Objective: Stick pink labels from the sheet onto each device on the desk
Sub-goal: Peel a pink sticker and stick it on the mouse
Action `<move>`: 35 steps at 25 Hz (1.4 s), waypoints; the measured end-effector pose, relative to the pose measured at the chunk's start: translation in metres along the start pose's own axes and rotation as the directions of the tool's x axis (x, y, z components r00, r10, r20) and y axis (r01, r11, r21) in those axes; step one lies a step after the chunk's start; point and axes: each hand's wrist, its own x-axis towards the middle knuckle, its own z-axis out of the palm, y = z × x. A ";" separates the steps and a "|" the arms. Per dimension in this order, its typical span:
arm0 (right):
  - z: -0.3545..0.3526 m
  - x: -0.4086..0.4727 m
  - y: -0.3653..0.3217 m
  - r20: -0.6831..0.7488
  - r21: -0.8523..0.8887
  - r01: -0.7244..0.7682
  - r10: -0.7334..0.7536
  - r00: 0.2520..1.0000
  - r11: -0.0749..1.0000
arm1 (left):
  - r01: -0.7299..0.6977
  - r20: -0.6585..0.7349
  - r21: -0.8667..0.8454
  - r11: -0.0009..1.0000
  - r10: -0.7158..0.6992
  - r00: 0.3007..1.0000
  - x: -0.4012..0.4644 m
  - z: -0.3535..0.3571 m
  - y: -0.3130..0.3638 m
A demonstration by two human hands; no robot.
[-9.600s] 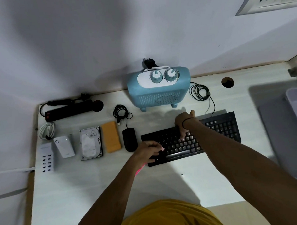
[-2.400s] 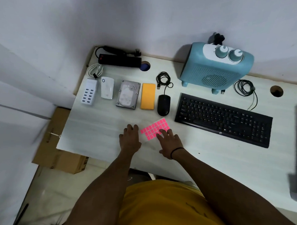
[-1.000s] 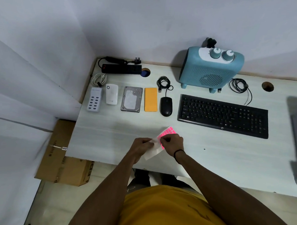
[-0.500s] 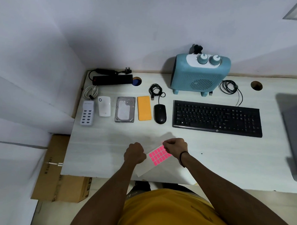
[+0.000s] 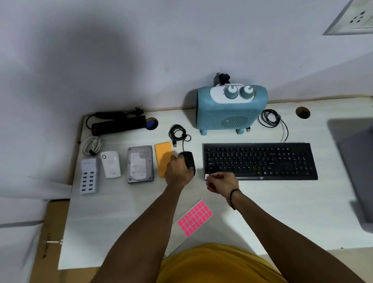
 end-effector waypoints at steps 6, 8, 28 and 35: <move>-0.008 0.020 -0.006 0.077 0.043 -0.074 0.071 0.994 0.996 | -0.003 0.043 0.117 0.993 -0.002 0.999 0.023 0.024 0.015; -0.010 0.028 -0.006 0.095 0.059 -0.098 0.092 0.991 0.993 | -0.003 0.048 0.140 0.990 -0.004 0.999 0.028 0.031 0.018; 0.006 -0.012 -0.074 0.190 0.293 0.191 -0.253 0.949 0.937 | 0.473 0.454 -0.863 -0.179 0.136 0.880 -0.018 -0.034 -0.002; 0.012 -0.042 -0.080 0.175 0.249 0.327 -0.375 0.910 0.911 | 0.477 0.421 -0.837 -0.268 0.241 0.874 -0.044 -0.051 -0.001</move>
